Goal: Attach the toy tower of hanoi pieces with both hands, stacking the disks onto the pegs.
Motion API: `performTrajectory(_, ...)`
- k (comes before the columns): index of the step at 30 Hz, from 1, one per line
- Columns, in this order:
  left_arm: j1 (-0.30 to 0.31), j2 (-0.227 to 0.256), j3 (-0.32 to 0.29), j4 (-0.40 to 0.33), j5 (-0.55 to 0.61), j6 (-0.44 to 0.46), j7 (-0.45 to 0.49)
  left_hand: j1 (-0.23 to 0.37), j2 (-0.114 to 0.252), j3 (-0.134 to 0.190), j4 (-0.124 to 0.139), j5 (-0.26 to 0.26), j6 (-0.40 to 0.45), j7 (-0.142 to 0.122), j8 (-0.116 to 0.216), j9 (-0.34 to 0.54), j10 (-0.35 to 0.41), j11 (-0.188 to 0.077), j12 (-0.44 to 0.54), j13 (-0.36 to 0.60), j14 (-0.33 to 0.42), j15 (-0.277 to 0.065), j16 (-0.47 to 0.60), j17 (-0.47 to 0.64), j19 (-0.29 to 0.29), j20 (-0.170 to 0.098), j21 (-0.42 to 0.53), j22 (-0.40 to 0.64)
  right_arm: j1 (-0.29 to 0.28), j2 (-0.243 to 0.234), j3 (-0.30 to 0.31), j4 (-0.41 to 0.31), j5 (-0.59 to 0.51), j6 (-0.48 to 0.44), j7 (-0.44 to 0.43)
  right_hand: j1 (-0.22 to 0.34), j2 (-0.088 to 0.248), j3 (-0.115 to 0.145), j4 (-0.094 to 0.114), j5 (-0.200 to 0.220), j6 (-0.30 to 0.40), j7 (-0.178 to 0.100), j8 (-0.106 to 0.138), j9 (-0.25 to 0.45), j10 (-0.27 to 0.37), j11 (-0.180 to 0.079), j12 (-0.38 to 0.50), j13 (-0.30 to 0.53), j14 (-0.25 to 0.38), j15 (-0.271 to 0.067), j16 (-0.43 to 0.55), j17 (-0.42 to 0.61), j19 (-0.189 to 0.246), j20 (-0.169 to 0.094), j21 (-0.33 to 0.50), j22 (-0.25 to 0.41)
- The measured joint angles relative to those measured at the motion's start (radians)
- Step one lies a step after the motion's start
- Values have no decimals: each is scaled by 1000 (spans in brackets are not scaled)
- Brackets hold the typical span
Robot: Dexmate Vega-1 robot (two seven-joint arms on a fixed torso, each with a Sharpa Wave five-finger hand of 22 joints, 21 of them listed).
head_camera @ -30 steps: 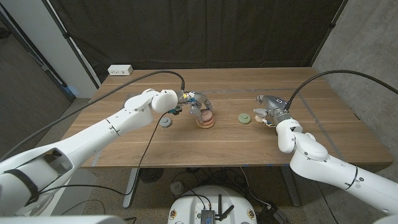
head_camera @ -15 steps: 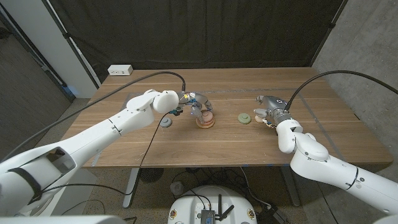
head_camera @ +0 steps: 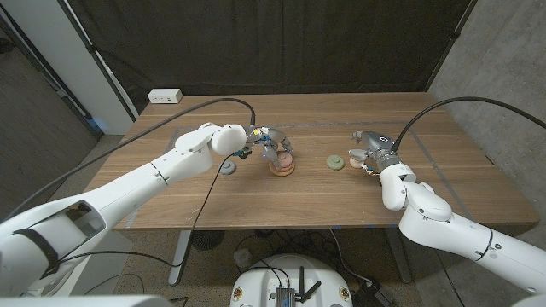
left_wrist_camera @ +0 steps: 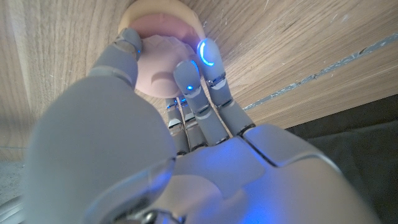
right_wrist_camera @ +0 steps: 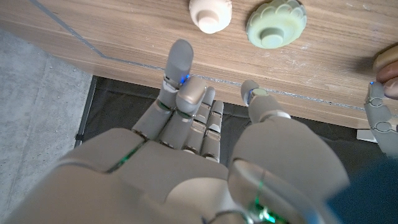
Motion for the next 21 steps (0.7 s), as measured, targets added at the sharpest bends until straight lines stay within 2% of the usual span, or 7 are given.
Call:
performTrajectory(11, 2, 6, 2, -9, 2, 9, -5, -5, 5, -14, 6, 0, -5, 5, -12, -1, -3, -3, -10, 0, 0, 0, -7, 2, 0, 0, 0, -3, 0, -3, 0, -4, 0, 0, 0, 0, 0, 0, 0, 0, 0, 0, 0, 0, 7, -7, 0, 3, 0, 0, 0, -5, 0, 0, 0, 2)
performTrajectory(15, 2, 9, 4, -14, 10, 13, -13, -22, 20, -24, 16, 0, -37, 7, -30, 2, -21, -21, -16, 0, -8, 7, -29, -7, -11, 3, -11, -7, -2, -5, 0, -8, 0, -1, 0, 0, 0, 0, 0, 0, 0, 0, 0, 0, 7, -7, 0, 3, 0, 0, 0, -2, 0, 0, 0, 0)
performTrajectory(21, -7, 10, 12, -20, 30, 17, -29, -77, 5, -40, 21, 0, -86, 14, -47, 2, -45, -45, -24, 57, -35, 16, -54, -35, -32, 8, -19, -7, -4, -6, 0, -12, 1, -2, 0, 0, 0, 0, 0, 0, 0, 0, 0, 0, 7, -7, 0, 5, 0, 0, 0, -2, 0, 0, 0, 0)
